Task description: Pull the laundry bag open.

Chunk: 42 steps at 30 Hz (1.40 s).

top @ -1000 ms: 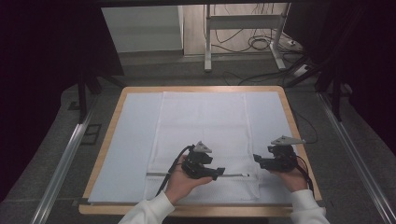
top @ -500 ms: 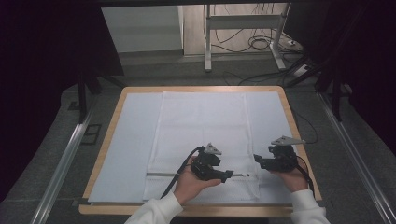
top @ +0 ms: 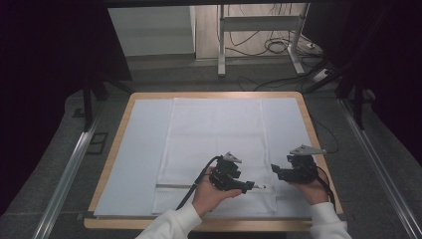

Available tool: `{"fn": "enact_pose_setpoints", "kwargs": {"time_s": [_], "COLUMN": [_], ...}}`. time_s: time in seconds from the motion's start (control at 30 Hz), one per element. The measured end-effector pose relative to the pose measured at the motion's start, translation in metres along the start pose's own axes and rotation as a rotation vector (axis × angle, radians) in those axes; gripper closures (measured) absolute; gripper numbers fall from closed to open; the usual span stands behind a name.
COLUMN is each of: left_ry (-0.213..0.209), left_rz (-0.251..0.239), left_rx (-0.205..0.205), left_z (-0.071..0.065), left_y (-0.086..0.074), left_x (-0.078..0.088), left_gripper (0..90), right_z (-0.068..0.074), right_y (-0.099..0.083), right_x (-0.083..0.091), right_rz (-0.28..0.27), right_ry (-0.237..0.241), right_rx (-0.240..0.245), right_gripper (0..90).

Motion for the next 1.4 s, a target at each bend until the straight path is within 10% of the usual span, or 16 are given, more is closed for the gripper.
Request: {"fn": "enact_pose_setpoints", "kwargs": {"time_s": [1.4], "left_ry": [-0.081], "left_rz": [0.102], "left_rx": [0.090], "left_z": [-0.017], "left_y": [-0.002], "left_x": [-0.044], "left_gripper": [47.2], "right_z": [-0.007], "right_y": [0.000], "right_x": [0.003], "right_rz": [-0.009], "right_ry": [-0.054], "right_rx": [0.024], "right_gripper": [26.9]}}
Point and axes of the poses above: each handheld gripper's, and its own axes: x roughly backward along the jaws, y roughly out of its top, z roughly to its left, the point moved 8 cm from there along -x, roughly forward along the jaws, and after that the axes turned 7 degrees about -z, right-handed, at the moved point
